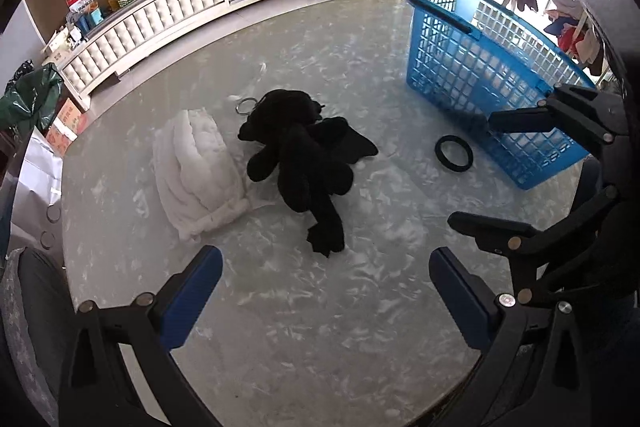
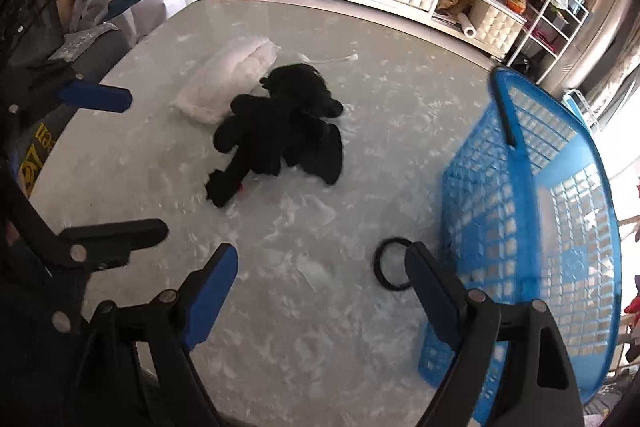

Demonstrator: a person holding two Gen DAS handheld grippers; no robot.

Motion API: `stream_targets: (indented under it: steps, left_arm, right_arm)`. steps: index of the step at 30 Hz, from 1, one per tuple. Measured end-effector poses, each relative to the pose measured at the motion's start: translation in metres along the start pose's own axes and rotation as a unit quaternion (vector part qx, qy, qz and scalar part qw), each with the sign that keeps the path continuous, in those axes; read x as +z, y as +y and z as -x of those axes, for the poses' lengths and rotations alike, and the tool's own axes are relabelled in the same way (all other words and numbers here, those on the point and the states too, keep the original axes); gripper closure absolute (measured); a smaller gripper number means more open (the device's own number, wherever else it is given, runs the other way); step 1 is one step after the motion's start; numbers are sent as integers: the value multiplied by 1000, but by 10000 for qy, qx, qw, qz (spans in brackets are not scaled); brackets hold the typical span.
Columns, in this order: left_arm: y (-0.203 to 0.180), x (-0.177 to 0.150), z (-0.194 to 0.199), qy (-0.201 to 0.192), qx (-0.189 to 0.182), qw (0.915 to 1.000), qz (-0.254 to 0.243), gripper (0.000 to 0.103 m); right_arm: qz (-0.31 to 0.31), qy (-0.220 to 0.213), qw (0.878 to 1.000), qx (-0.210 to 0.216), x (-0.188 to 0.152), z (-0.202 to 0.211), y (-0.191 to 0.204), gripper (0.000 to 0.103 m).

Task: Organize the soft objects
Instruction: 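Move the right tool over the table to the black ring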

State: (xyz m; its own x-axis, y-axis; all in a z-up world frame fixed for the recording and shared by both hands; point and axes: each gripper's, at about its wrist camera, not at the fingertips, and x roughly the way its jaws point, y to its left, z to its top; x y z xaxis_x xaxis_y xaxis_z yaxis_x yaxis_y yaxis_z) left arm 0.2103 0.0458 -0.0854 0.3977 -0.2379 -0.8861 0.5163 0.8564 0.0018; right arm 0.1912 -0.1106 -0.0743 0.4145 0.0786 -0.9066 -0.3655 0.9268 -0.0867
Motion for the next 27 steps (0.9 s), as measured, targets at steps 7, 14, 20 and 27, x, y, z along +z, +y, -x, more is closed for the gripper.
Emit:
stream_targets:
  steps: [7, 14, 20, 27]
  left_arm:
    - [13, -8, -21, 73, 208, 9998, 16, 0]
    - [9, 1, -44, 121, 130, 9996, -198, 0]
    - [9, 14, -60, 171, 44, 9996, -209, 0]
    - [11, 13, -67, 178, -62, 9997, -148, 0]
  right_arm:
    - [-222, 387, 9990, -24, 1, -38, -4, 25]
    - [-939, 658, 9932, -181, -2, -69, -30, 35]
    - [-1219, 804, 9893, -48, -4, -84, -45, 46]
    - [-1310, 790, 9882, -54, 4, -85, -53, 53]
